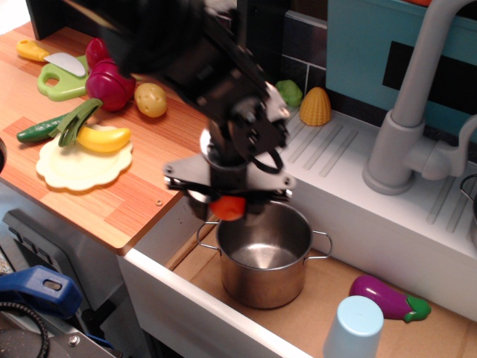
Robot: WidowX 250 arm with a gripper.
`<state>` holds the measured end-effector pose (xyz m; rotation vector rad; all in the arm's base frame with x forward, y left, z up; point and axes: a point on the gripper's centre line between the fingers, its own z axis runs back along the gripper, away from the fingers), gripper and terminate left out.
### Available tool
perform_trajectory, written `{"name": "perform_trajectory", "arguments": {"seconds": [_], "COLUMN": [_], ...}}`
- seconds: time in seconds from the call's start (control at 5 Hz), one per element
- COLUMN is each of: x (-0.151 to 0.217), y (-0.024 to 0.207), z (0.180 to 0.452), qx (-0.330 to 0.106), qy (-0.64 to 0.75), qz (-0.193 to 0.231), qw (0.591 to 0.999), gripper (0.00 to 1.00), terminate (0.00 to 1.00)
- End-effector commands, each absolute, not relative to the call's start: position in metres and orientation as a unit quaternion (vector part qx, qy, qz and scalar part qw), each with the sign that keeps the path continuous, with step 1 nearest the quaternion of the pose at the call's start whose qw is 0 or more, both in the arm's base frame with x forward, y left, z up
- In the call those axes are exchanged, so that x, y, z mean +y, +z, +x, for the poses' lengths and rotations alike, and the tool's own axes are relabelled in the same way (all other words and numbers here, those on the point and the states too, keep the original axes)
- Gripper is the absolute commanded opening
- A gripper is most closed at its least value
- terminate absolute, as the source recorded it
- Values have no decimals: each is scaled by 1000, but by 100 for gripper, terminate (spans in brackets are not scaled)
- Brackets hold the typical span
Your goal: Put carrot in pot or pan
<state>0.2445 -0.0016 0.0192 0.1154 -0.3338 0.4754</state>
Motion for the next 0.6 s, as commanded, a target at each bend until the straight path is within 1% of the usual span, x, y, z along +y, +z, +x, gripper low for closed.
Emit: {"name": "perform_trajectory", "arguments": {"seconds": [0.0,0.2,0.4], "x": [-13,-13,-13], "y": [17,17,17], "z": [267,267,267], "qx": [-195,-195,-195], "qy": [210,210,210], "qz": [18,18,18], "qw": [958,958,958], "gripper": [100,100,100], "terminate": [0,0,100]}}
